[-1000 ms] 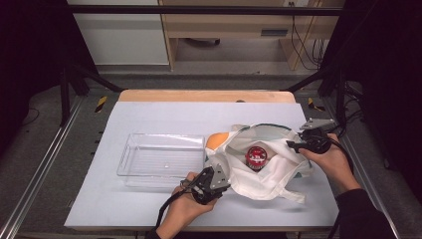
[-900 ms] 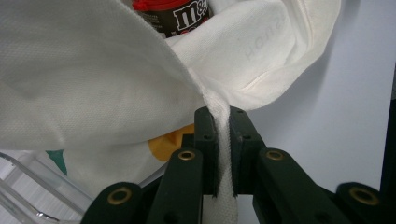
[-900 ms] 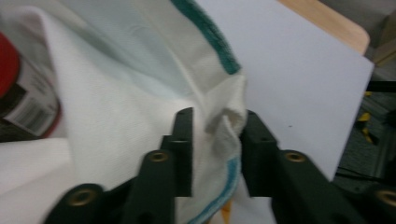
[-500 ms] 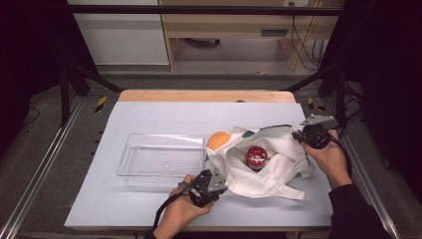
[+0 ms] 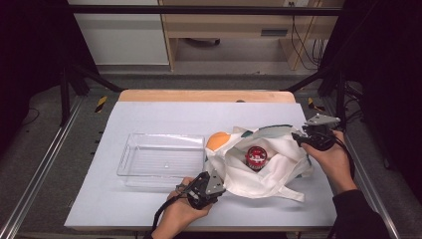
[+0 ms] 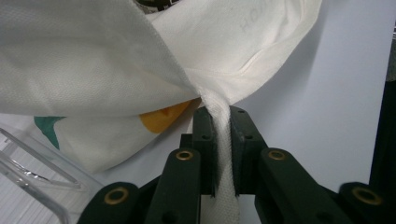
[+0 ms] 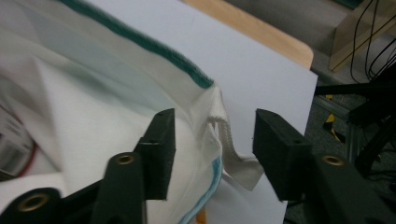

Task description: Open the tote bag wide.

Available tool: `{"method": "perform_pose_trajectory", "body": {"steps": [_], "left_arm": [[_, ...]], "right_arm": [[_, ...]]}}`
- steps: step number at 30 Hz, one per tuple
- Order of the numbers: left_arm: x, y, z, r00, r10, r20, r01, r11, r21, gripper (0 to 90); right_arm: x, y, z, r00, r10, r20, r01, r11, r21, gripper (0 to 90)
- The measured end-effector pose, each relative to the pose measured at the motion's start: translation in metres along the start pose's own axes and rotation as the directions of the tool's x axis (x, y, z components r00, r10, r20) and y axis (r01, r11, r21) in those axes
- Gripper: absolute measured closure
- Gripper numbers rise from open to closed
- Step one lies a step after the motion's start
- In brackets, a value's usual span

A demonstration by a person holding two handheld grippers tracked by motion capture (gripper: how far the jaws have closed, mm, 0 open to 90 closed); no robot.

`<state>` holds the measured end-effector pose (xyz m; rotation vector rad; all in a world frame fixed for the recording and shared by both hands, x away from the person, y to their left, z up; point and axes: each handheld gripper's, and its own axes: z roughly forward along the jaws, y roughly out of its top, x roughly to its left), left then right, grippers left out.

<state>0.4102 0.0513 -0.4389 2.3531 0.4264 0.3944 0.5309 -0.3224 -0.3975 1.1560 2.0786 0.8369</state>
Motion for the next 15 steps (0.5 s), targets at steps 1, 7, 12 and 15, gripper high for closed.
{"method": "perform_pose_trajectory", "body": {"steps": [1,7,12,15], "left_arm": [[0.000,0.001,-0.002,1.0000,-0.004,-0.007,0.004,0.9999,-0.009,76.9],[0.002,0.011,-0.020,0.9980,-0.032,-0.054,0.028,0.9973,-0.068,60.1],[0.009,0.024,-0.038,0.9956,-0.045,-0.082,0.036,0.9926,-0.116,53.9],[0.017,0.030,-0.044,0.9931,-0.064,-0.098,0.050,0.9897,-0.134,51.2]], "right_arm": [[0.002,0.000,-0.005,1.0000,0.006,0.000,-0.006,1.000,-0.014,41.8],[0.019,-0.005,-0.039,1.0000,0.002,-0.008,-0.003,0.998,-0.057,36.1],[0.031,-0.014,-0.051,0.9993,0.022,-0.030,-0.024,0.998,-0.058,35.8],[0.035,-0.016,-0.055,0.9991,0.023,-0.035,-0.025,0.998,-0.060,35.9]]}}
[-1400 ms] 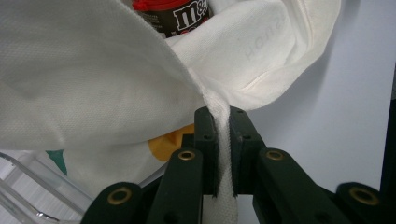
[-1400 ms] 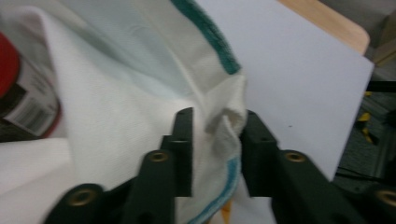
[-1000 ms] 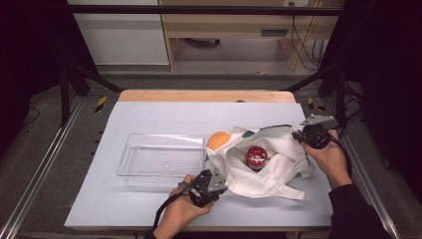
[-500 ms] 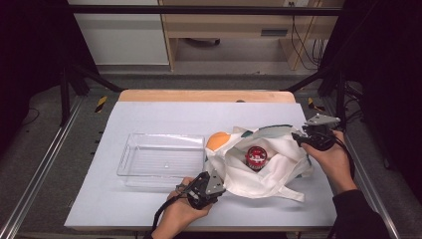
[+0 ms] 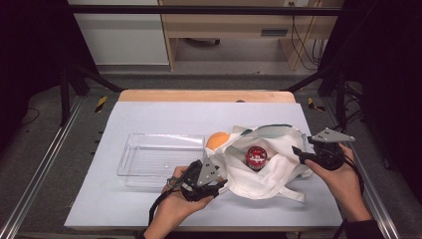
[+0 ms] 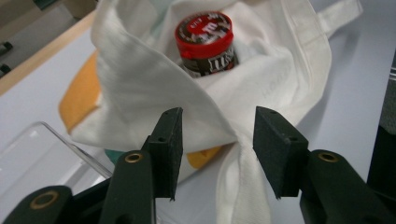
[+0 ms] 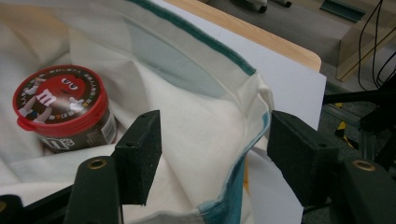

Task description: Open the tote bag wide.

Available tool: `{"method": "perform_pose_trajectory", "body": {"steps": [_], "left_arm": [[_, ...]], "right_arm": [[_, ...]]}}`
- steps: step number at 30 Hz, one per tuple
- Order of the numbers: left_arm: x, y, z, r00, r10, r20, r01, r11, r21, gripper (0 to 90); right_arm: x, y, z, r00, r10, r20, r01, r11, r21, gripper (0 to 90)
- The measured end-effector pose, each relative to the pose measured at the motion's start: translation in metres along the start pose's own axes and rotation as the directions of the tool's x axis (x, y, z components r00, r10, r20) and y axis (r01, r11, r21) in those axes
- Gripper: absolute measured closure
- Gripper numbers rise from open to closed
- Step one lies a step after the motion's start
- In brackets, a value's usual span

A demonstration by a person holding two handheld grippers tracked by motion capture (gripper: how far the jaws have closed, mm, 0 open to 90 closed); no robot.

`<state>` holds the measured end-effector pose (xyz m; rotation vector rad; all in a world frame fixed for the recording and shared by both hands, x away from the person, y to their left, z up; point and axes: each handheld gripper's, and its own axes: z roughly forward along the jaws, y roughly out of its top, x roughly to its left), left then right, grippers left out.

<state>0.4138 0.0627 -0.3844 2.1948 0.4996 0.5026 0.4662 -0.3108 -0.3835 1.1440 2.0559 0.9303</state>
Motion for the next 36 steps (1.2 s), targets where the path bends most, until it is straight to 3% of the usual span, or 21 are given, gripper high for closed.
{"method": "perform_pose_trajectory", "body": {"steps": [9,14,19,23,24,26,29,32,36], "left_arm": [[0.020,0.021,0.001,0.9987,-0.007,-0.050,0.006,0.9998,-0.020,47.5],[0.024,0.035,0.004,0.9982,0.008,-0.059,-0.010,0.9994,-0.032,46.9],[0.030,0.050,0.015,0.9976,0.030,-0.063,-0.031,0.9994,-0.012,47.3],[0.037,0.055,0.026,0.9964,0.036,-0.076,-0.036,0.9994,0.004,50.0],[0.039,0.056,0.028,0.9954,0.055,-0.079,-0.054,0.9984,0.019,50.9],[0.042,0.055,0.033,0.9974,0.041,-0.060,-0.040,0.9990,0.017,55.0],[0.047,0.052,0.037,0.9983,0.020,-0.054,-0.019,0.9995,0.026,59.4],[0.053,0.051,0.039,0.9989,-0.011,-0.046,0.013,0.9994,0.033,63.1],[0.057,0.050,0.043,0.9993,-0.002,-0.036,0.005,0.9981,0.061,73.4]], "right_arm": [[-0.002,-0.008,-0.003,0.9998,0.020,-0.002,-0.020,1.000,0.015,36.6],[-0.003,-0.010,-0.004,0.9986,0.051,-0.015,-0.051,0.999,-0.004,37.7],[0.001,-0.010,0.001,0.9991,0.041,-0.012,-0.040,0.999,0.023,38.1],[0.000,-0.011,0.004,0.9988,0.048,-0.007,-0.048,0.998,0.037,39.2],[-0.001,-0.011,0.004,0.9988,0.047,-0.017,-0.046,0.998,0.041,39.7],[0.000,-0.013,0.005,0.9976,0.060,-0.035,-0.059,0.998,0.035,39.8],[0.003,-0.015,0.007,0.9993,0.033,-0.019,-0.032,0.998,0.053,39.9],[0.003,-0.018,0.007,0.9987,0.047,-0.019,-0.045,0.997,0.061,41.2],[0.002,-0.023,0.003,0.9980,0.061,-0.017,-0.060,0.996,0.062,43.9]]}}
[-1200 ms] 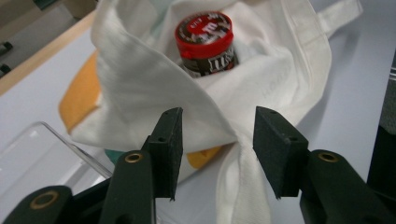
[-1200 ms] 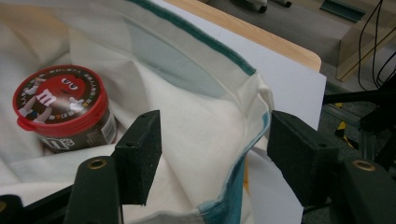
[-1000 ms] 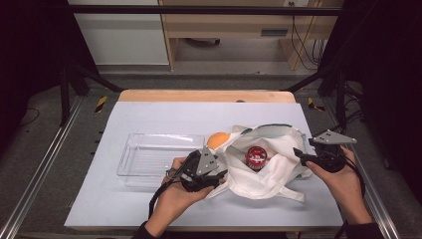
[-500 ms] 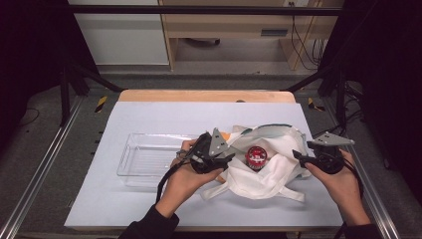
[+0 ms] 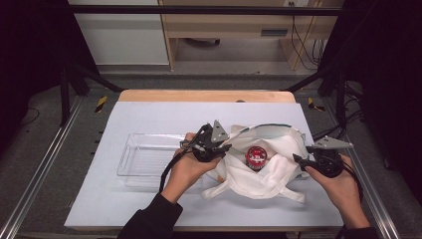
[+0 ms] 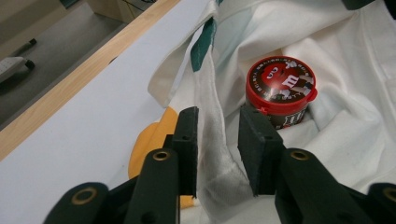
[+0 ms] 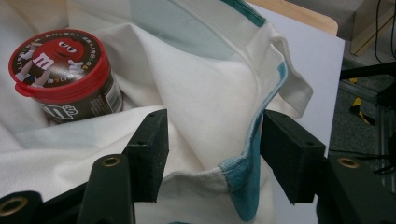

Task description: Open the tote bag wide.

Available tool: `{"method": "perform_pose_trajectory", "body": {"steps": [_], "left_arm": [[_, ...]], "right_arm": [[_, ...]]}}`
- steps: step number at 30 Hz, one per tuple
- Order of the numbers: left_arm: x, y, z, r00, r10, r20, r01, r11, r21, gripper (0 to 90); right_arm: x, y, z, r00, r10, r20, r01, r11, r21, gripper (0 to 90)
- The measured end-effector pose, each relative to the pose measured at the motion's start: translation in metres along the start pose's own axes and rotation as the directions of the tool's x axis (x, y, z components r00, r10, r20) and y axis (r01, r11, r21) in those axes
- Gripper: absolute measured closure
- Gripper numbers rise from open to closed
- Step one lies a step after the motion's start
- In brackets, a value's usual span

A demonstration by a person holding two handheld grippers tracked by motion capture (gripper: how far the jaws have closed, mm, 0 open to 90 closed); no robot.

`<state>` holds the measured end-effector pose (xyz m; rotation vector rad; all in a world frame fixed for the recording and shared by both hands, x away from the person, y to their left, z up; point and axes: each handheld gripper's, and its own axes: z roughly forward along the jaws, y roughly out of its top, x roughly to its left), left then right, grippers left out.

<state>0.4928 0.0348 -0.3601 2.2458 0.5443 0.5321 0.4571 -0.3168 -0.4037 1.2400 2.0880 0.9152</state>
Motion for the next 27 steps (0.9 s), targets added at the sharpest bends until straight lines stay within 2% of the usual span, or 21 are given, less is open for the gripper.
{"method": "perform_pose_trajectory", "body": {"steps": [3,6,10,15,18,23,27], "left_arm": [[0.001,-0.001,0.004,0.9999,0.009,-0.011,-0.009,0.9999,0.014,78.3],[0.004,-0.002,0.006,0.9999,0.007,-0.013,-0.007,0.9999,0.014,80.6],[0.010,-0.005,0.011,0.9997,-0.012,-0.021,0.013,0.9995,0.029,81.6],[0.014,-0.010,0.019,0.9996,-0.019,-0.022,0.020,0.9985,0.052,82.0],[0.016,-0.016,0.023,0.9991,-0.032,-0.029,0.034,0.9974,0.064,82.1],[0.020,-0.022,0.029,0.9982,-0.050,-0.033,0.052,0.9956,0.078,82.1],[0.020,-0.021,0.032,0.9984,-0.049,-0.028,0.051,0.9950,0.086,82.1]], "right_arm": [[-0.001,-0.006,-0.005,0.9998,0.017,0.005,-0.017,1.000,0.000,46.8],[-0.001,-0.012,-0.006,0.9999,0.011,0.011,-0.012,1.000,0.006,50.0],[-0.002,-0.020,-0.008,0.9996,0.026,0.013,-0.026,0.999,0.018,53.9],[-0.005,-0.029,-0.008,0.9996,0.014,0.026,-0.015,0.999,0.041,60.6],[-0.005,-0.032,-0.006,0.9993,0.011,0.035,-0.013,0.998,0.060,61.2],[-0.007,-0.034,-0.003,0.9993,0.016,0.035,-0.019,0.998,0.061,60.4],[-0.006,-0.034,-0.004,0.9994,0.007,0.033,-0.009,0.997,0.070,66.1]]}}
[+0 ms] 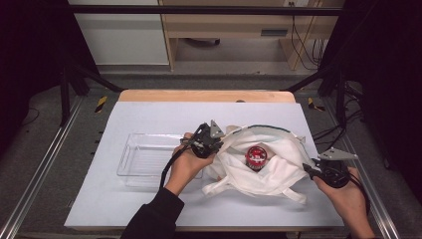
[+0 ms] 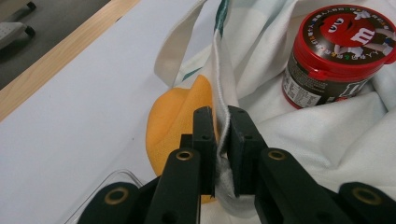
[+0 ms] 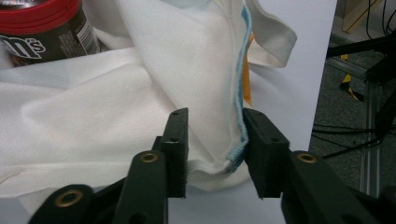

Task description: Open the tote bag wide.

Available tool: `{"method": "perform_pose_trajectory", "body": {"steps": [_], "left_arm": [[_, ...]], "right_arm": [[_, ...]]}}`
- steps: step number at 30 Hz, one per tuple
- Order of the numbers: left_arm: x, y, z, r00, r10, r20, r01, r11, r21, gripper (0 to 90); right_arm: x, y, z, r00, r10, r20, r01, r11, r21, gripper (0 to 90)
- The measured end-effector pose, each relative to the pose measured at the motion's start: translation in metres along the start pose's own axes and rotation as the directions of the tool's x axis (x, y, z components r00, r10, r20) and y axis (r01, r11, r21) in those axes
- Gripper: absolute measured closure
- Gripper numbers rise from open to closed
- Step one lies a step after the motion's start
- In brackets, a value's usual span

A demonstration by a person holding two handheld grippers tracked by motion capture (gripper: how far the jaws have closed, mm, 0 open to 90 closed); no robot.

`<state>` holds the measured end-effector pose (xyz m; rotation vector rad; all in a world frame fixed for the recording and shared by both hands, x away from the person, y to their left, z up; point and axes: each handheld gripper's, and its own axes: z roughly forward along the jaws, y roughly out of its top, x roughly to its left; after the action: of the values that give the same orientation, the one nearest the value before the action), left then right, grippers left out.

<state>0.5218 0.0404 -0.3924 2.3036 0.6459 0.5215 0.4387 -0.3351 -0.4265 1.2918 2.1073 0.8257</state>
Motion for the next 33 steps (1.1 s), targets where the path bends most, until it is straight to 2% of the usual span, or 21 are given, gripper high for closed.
{"method": "perform_pose_trajectory", "body": {"steps": [6,10,17,26,30,32,33], "left_arm": [[0.000,-0.001,0.001,1.0000,0.003,-0.005,-0.003,0.9999,0.011,82.2],[0.000,0.001,0.000,1.0000,0.000,0.000,0.000,1.0000,-0.001,82.2],[-0.002,0.003,0.002,0.9996,0.021,-0.019,-0.021,0.9996,0.021,82.2],[-0.008,-0.001,0.010,0.9984,0.055,-0.015,-0.054,0.9948,0.086,82.1],[-0.008,-0.004,0.010,0.9980,0.062,-0.006,-0.061,0.9930,0.101,82.1],[-0.008,-0.004,0.011,0.9984,0.057,-0.004,-0.056,0.9928,0.105,82.1],[-0.008,-0.004,0.012,0.9984,0.056,-0.003,-0.055,0.9928,0.106,82.1]], "right_arm": [[0.000,-0.001,-0.001,0.9996,-0.028,0.007,0.028,0.999,0.024,81.5],[-0.001,-0.001,-0.007,0.9994,-0.026,0.020,0.026,1.000,0.016,85.7],[-0.011,0.000,-0.028,0.9994,-0.017,0.031,0.017,1.000,-0.001,86.0],[-0.023,-0.029,-0.005,0.9989,0.046,0.002,-0.046,0.998,0.030,86.0],[-0.024,-0.027,-0.011,0.9989,0.043,-0.019,-0.043,0.999,-0.017,83.2],[-0.023,-0.023,-0.017,0.9997,0.021,-0.015,-0.022,0.998,-0.060,77.1],[-0.022,-0.020,-0.021,0.9996,0.026,-0.012,-0.026,0.997,-0.077,73.9]]}}
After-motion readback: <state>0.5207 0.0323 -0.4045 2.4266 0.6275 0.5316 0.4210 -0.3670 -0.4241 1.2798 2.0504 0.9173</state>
